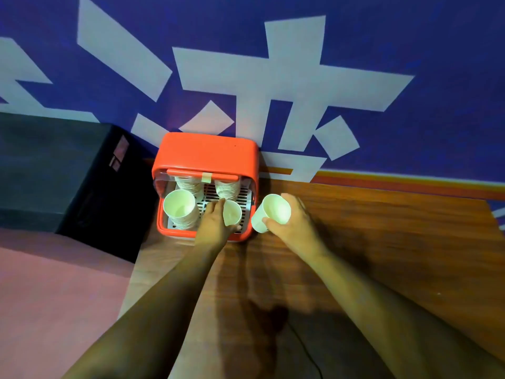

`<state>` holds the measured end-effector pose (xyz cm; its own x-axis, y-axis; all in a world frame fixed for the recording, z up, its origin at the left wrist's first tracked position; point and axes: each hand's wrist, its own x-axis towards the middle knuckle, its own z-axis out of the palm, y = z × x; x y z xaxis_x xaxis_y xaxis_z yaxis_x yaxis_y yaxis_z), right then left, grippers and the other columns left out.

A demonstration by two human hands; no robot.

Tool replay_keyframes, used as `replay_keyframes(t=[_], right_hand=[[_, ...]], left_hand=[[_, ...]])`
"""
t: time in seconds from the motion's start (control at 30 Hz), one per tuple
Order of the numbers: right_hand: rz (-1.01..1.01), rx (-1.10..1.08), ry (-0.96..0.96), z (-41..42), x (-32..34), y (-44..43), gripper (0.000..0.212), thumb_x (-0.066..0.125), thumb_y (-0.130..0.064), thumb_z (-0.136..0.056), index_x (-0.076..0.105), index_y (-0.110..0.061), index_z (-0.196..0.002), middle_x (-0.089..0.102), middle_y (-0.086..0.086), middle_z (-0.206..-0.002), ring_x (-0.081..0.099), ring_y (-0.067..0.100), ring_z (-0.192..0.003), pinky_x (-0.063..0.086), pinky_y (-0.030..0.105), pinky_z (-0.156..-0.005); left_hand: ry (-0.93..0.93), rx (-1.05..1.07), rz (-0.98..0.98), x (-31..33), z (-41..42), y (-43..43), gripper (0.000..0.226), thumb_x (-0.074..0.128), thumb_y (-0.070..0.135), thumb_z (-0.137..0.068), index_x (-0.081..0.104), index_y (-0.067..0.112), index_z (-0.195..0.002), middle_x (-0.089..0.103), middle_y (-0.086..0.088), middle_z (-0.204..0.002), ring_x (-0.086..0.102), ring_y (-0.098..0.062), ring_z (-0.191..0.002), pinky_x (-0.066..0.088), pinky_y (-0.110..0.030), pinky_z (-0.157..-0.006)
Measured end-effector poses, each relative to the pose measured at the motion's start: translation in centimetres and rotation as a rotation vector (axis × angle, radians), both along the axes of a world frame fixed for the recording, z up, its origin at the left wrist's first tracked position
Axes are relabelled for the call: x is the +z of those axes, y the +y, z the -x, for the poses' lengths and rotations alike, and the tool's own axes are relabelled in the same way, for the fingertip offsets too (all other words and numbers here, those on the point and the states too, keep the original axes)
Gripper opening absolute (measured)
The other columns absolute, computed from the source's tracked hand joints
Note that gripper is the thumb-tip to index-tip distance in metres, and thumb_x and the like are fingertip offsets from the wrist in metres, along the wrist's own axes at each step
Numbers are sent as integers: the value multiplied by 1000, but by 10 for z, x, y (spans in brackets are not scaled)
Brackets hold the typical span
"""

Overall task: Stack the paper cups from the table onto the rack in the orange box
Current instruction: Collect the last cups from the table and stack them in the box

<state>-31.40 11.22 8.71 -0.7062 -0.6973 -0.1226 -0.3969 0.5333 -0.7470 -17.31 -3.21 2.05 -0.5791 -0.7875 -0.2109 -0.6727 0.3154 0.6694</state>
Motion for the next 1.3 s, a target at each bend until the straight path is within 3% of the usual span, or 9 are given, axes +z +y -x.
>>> replay_keyframes(t=[0.13, 0.23, 0.37, 0.47, 0.57, 0.83, 0.97, 1.1, 1.3], right_hand=[[38, 28, 12, -7, -2, -12, 74, 83, -33, -70, 48, -23, -135, 48, -3, -132, 49, 17, -117, 47, 39, -97], [110, 51, -3, -13, -2, -25, 74, 83, -35, -66, 49, -25, -131, 49, -2, -129, 50, 16, -115, 50, 41, -93], [132, 92, -5, -28, -9, -49, 77, 87, -31, -65, 50, -20, -132, 50, 1, -131, 50, 18, -119, 46, 37, -98], [91, 143, 38, -43, -15, -63, 78, 87, -29, -66, 49, -16, -133, 49, 3, -131, 50, 20, -118, 45, 34, -95], [37, 185, 98, -53, -25, -71, 78, 87, -29, -66, 49, -12, -133, 50, 7, -129, 52, 26, -120, 46, 37, -94], [-169, 172, 37, -58, -57, -81, 85, 86, -27, -69, 41, -18, -141, 46, 11, -136, 52, 31, -121, 45, 37, -96], [-184, 169, 17, -58, -66, -86, 87, 83, -24, -72, 36, -21, -145, 46, 9, -139, 50, 28, -125, 43, 35, -98], [-166, 145, 16, -61, -75, -91, 88, 84, -22, -70, 37, -18, -144, 50, 9, -139, 52, 28, -123, 46, 35, -97], [-114, 104, 4, -67, -86, -100, 84, 87, -24, -65, 44, -15, -137, 57, 9, -132, 54, 27, -120, 48, 36, -95]], left_hand=[[102, -17, -95, 2, -13, 3, 113, 89, 18, -71, 17, 4, -158, 29, -15, -160, 29, -29, -148, 23, -24, -114], [120, -45, -31, 3, -37, 12, 87, 80, 12, -81, 31, 1, -152, 39, -17, -152, 35, -29, -144, 23, -23, -113], [171, 28, 20, 8, -75, 19, 35, 69, 10, -90, 56, 7, -123, 54, -6, -119, 63, -18, -101, 48, -23, -87], [191, 153, 71, 12, -99, 7, 21, 69, 15, -90, 59, 11, -109, 55, -2, -103, 58, -6, -82, 49, -23, -72], [225, 293, 43, 16, -114, -12, 36, 75, 22, -87, 56, 11, -115, 53, -2, -107, 56, -11, -88, 43, -11, -71], [261, 242, -130, 0, -113, -54, 89, 91, 38, -67, 43, 21, -139, 46, 3, -137, 51, -12, -125, 47, -34, -106], [335, 214, -188, -1, -102, -62, 81, 90, 16, -71, 44, 18, -137, 50, 6, -133, 54, 6, -112, 42, -3, -88], [369, 175, -224, -7, -96, -67, 77, 87, 5, -73, 42, 23, -133, 54, 15, -119, 49, 30, -99, 39, 4, -78], [337, 151, -211, -15, -99, -78, 79, 89, 21, -73, 46, 29, -138, 59, 18, -120, 56, 10, -108, 42, 0, -79]])
